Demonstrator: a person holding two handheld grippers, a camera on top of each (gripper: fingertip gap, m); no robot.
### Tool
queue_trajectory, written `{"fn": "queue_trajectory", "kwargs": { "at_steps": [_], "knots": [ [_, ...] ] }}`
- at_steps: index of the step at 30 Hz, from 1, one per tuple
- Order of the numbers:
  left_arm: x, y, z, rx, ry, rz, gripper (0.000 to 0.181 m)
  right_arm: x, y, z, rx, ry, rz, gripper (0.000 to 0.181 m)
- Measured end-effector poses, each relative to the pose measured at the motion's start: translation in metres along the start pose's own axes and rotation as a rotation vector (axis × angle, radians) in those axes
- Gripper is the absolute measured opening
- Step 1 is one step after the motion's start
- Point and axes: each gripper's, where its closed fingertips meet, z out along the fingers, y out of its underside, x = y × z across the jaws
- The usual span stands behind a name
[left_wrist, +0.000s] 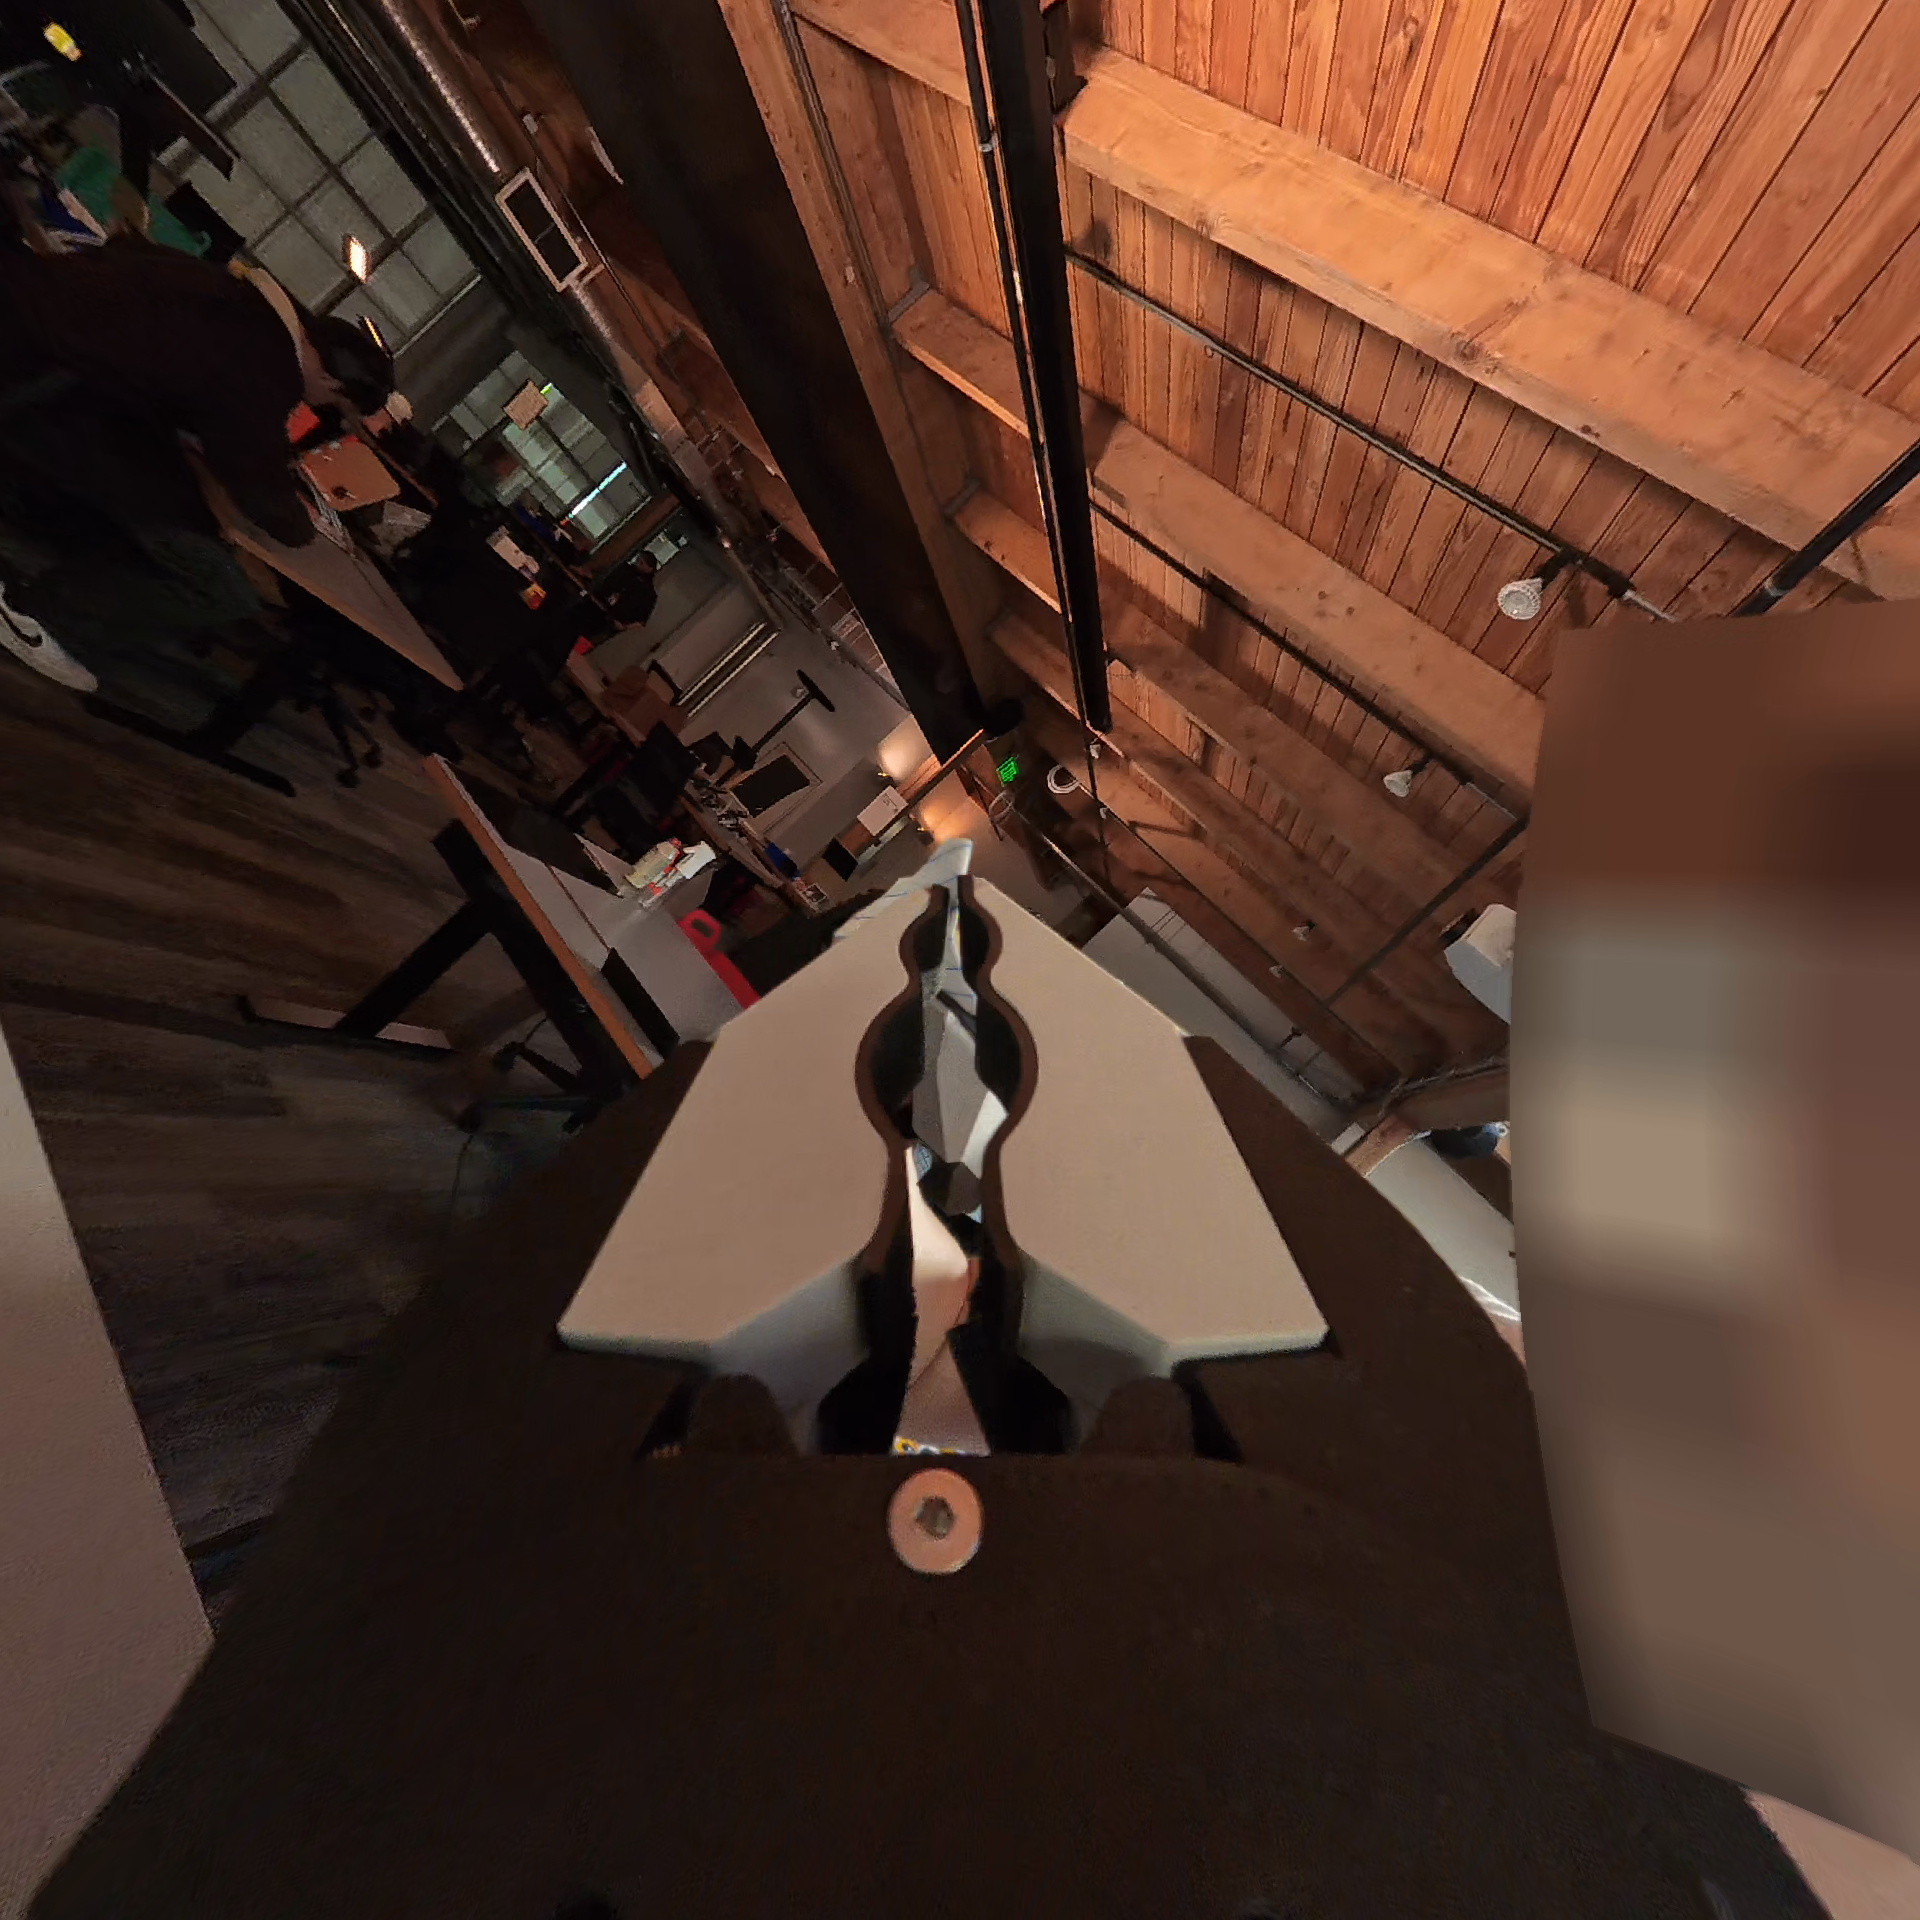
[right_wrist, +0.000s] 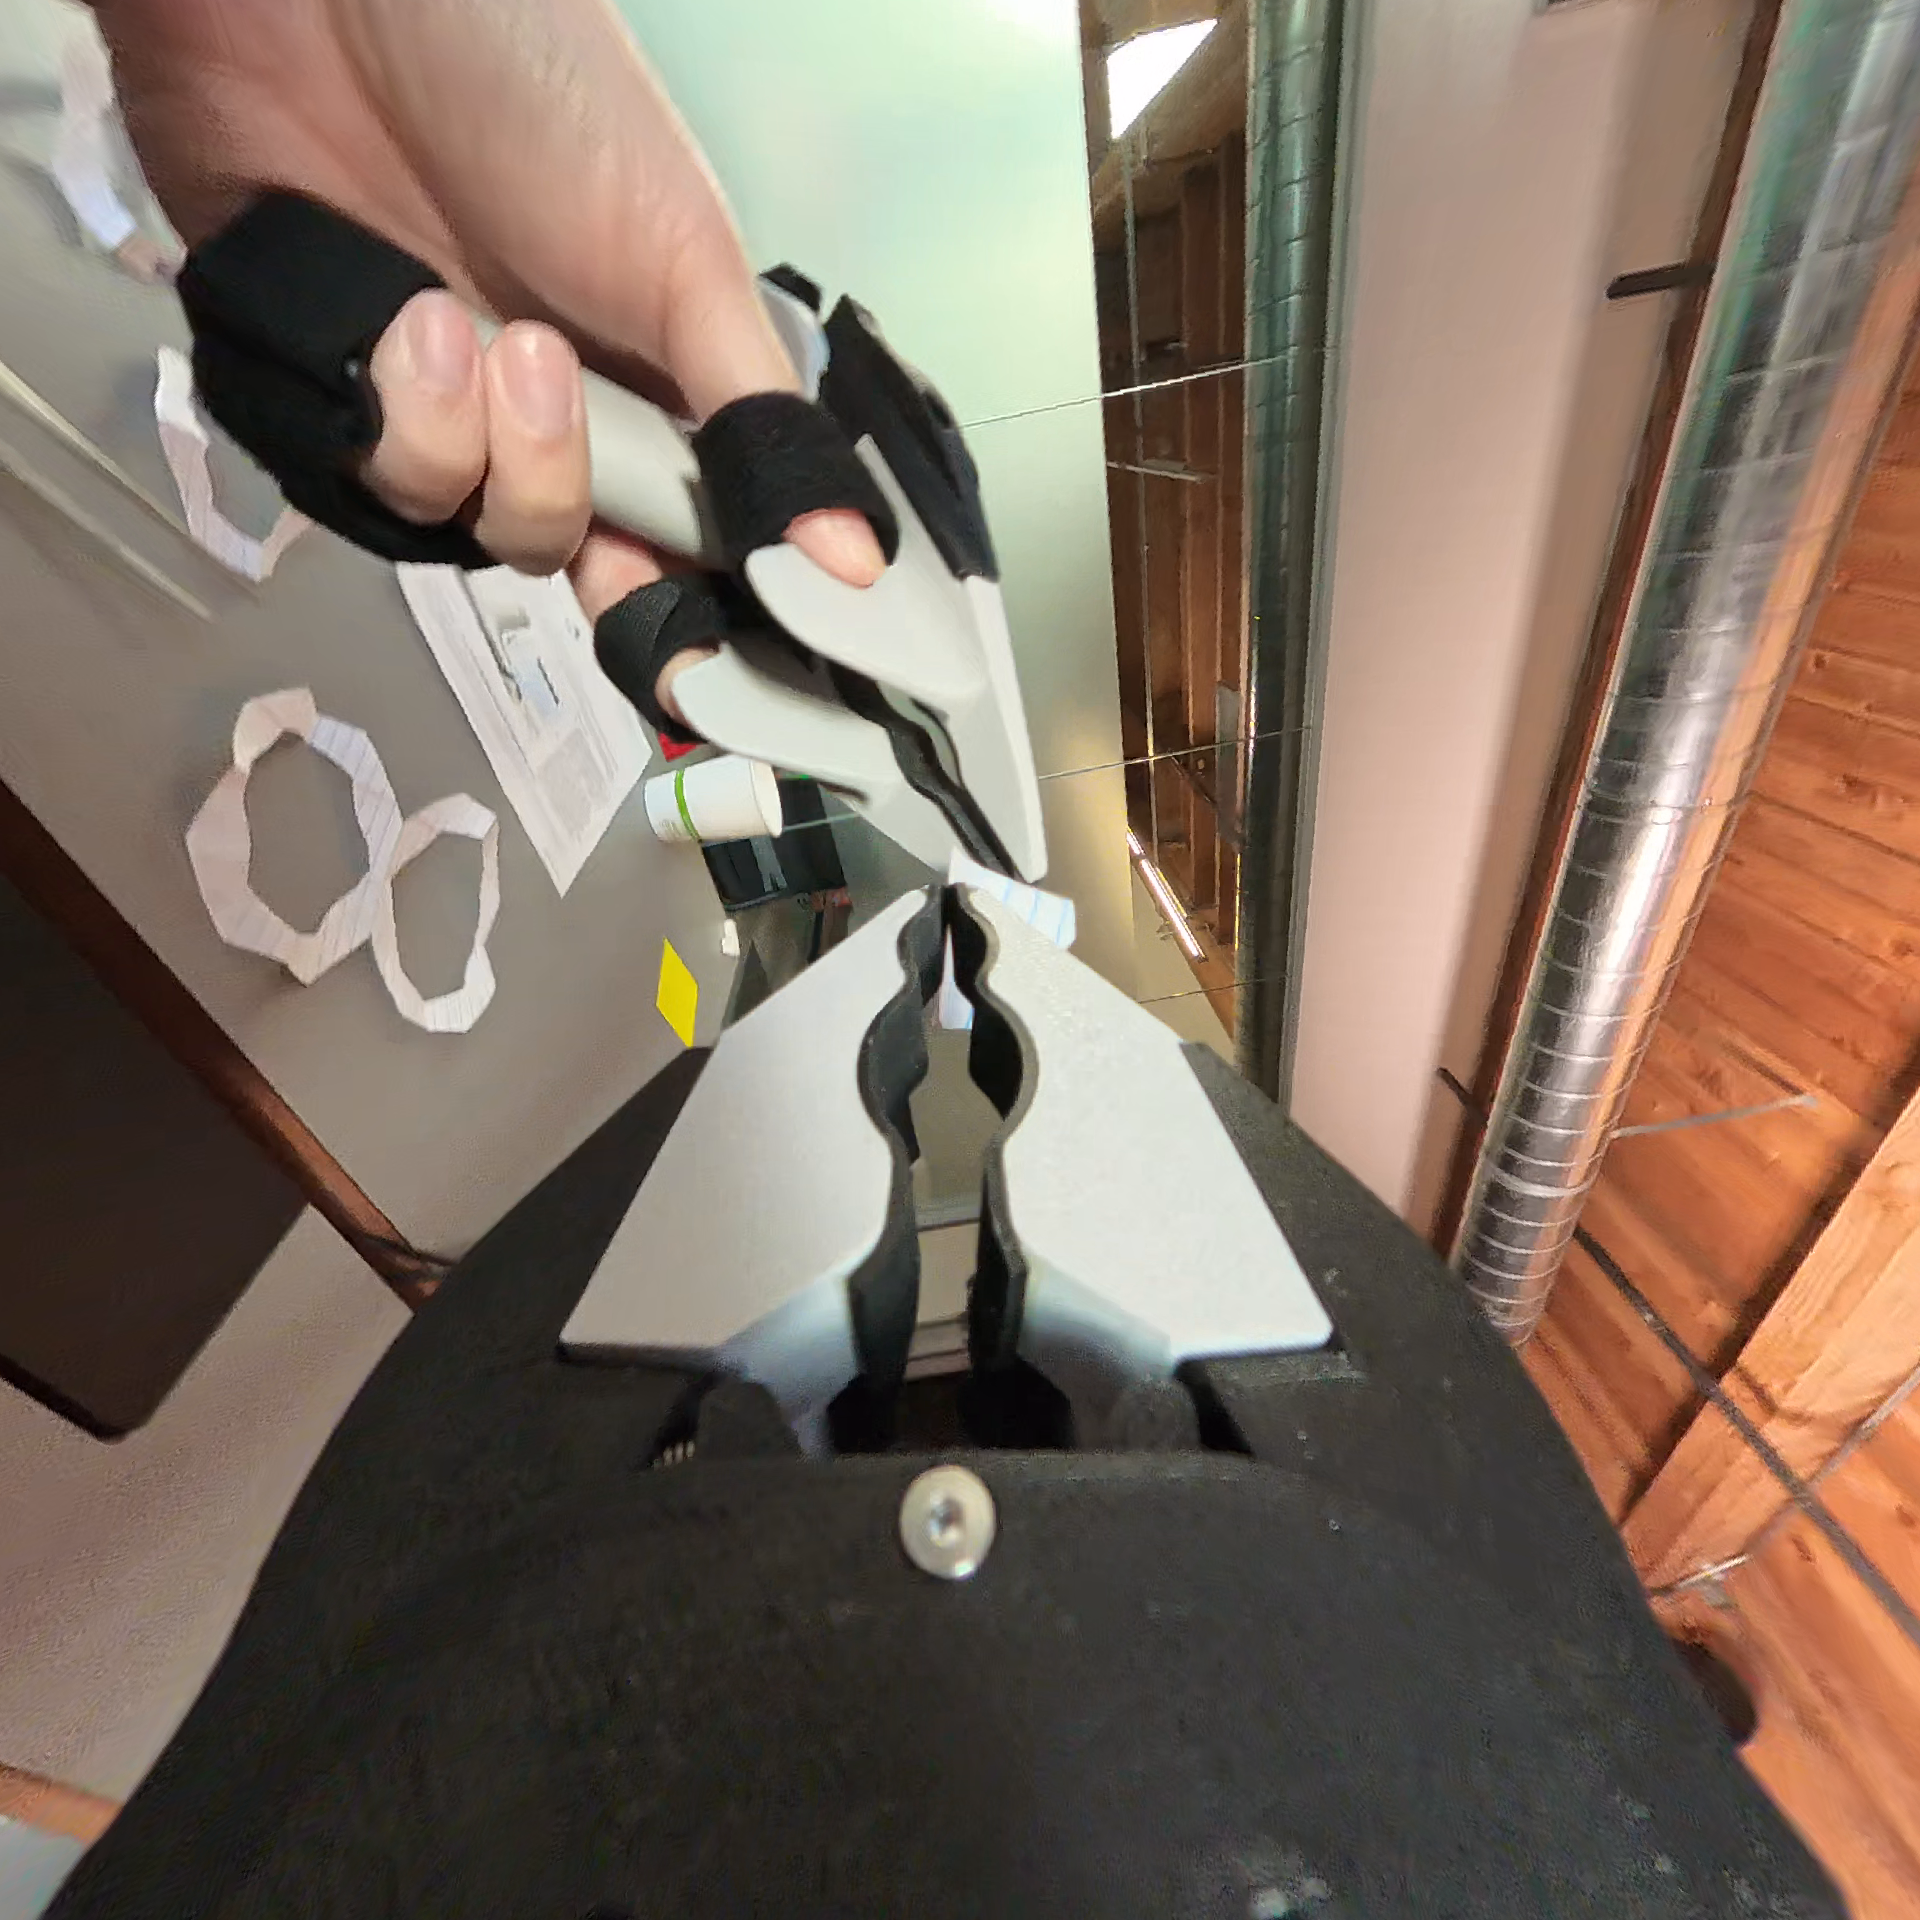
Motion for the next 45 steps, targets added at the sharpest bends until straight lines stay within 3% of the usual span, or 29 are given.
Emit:
{"fn": "queue_trajectory", "kwargs": {
  "at_steps": [5, 8, 10, 11, 12, 15, 17, 19, 21, 23, 26, 30, 33, 45],
  "knots": [
    [-0.016, 0.008, -0.006, -0.036, -0.104, 0.027, 0.036, -0.020, 0.009, 0.005, -0.028, -0.104, -0.158, 0.000],
    [-0.021, 0.014, -0.008, -0.077, -0.204, 0.161, 0.045, -0.020, 0.009, 0.007, -0.026, -0.133, -0.155, 0.000],
    [-0.023, 0.017, -0.008, -0.111, -0.259, 0.262, 0.037, -0.019, 0.005, 0.008, -0.008, -0.140, -0.148, 0.000],
    [-0.020, 0.016, -0.007, -0.109, -0.251, 0.298, 0.011, -0.019, 0.003, 0.009, -0.005, -0.144, -0.138, 0.000],
    [-0.017, 0.013, -0.007, -0.095, -0.246, 0.312, 0.000, -0.016, 0.001, 0.009, 0.005, -0.128, -0.132, 0.000],
    [-0.010, 0.011, -0.007, -0.076, -0.187, 0.264, 0.000, -0.011, -0.003, 0.008, 0.034, -0.103, -0.125, 0.000],
    [-0.004, 0.007, -0.010, -0.053, -0.141, 0.245, 0.000, -0.007, -0.016, -0.001, 0.128, -0.138, 0.049, 0.000],
    [0.001, 0.002, -0.015, -0.032, -0.125, 0.272, 0.000, 0.012, -0.023, -0.010, 0.224, -0.171, 0.409, 0.003],
    [0.006, 0.001, -0.017, -0.038, -0.113, 0.320, 0.000, 0.032, -0.011, -0.009, 0.249, -0.238, 0.856, 0.007],
    [0.010, 0.004, -0.014, -0.079, -0.111, 0.388, 0.000, 0.035, -0.003, -0.005, 0.280, -0.417, 1.256, 0.018],
    [0.023, 0.015, -0.005, -0.145, -0.065, 0.502, 0.000, 0.049, -0.008, -0.009, 0.440, -0.661, 1.619, 0.012],
    [0.031, 0.024, 0.002, -0.199, -0.055, 0.573, 0.000, 0.054, -0.012, -0.015, 0.495, -0.788, 1.712, 0.013],
    [0.034, 0.026, 0.003, -0.210, -0.047, 0.586, 0.000, 0.044, -0.010, -0.011, 0.429, -0.806, 1.677, 0.015],
    [0.042, 0.032, 0.005, -0.259, 0.000, 0.633, 0.000, 0.045, -0.015, -0.016, 0.541, -0.962, 1.814, 0.014]
  ]
}}
